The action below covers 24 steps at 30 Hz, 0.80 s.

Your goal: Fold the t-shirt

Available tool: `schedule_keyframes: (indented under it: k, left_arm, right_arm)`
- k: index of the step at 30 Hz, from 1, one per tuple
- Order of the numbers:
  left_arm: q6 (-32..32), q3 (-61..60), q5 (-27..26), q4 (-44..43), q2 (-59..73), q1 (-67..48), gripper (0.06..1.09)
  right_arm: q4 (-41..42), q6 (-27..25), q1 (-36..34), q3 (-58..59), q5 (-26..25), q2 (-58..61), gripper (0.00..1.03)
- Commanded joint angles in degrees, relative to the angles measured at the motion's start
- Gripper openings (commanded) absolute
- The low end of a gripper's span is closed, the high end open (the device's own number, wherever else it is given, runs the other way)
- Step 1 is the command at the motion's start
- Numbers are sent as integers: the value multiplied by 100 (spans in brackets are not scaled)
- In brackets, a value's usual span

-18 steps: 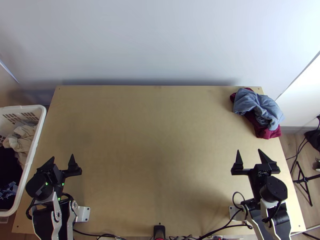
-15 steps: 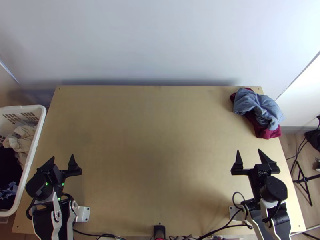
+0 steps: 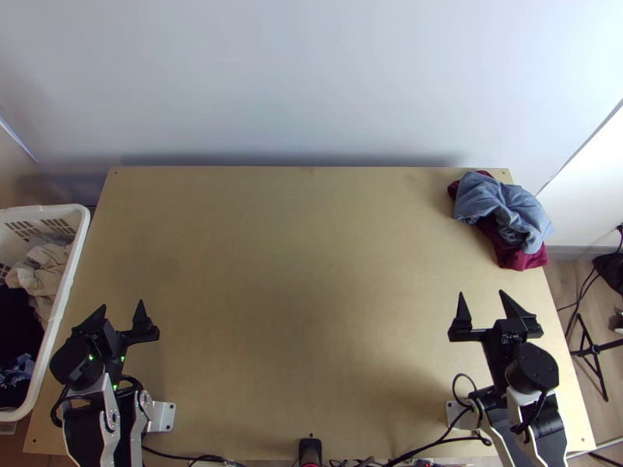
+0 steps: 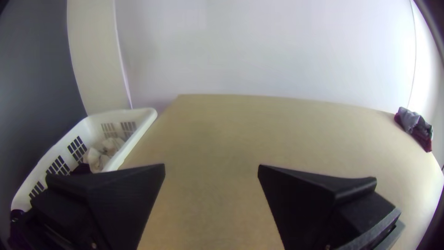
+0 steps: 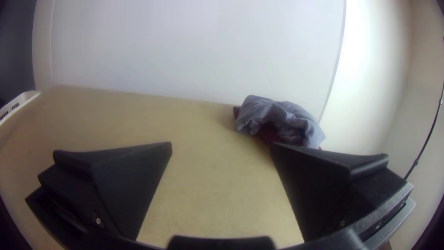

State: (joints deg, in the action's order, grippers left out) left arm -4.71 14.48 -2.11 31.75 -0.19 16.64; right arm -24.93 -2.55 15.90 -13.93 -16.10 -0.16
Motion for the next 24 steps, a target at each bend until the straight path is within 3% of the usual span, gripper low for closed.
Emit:
schedule_keyframes:
  k: [1, 4, 9, 17, 24]
  left_arm:
    - [181, 11, -35, 16, 1, -74, 103]
    - [401, 2, -9, 7, 1, -109, 103]
    - [366, 29, 193, -11, 19, -100, 103]
    - [295, 266, 299, 7, 186, 208, 103]
    - [480, 1417, 299, -213, 1820, 260, 103]
  right_arm:
    - [-65, 61, 124, -13, 10, -1, 99]
    - [-126, 597, 387, -4, 10, -1, 99]
    - [-205, 597, 1091, -30, 1, -10, 99]
    - [1051, 474, 379, 5, -43, 16, 99]
    - [1350, 518, 352, -400, -87, 799, 99]
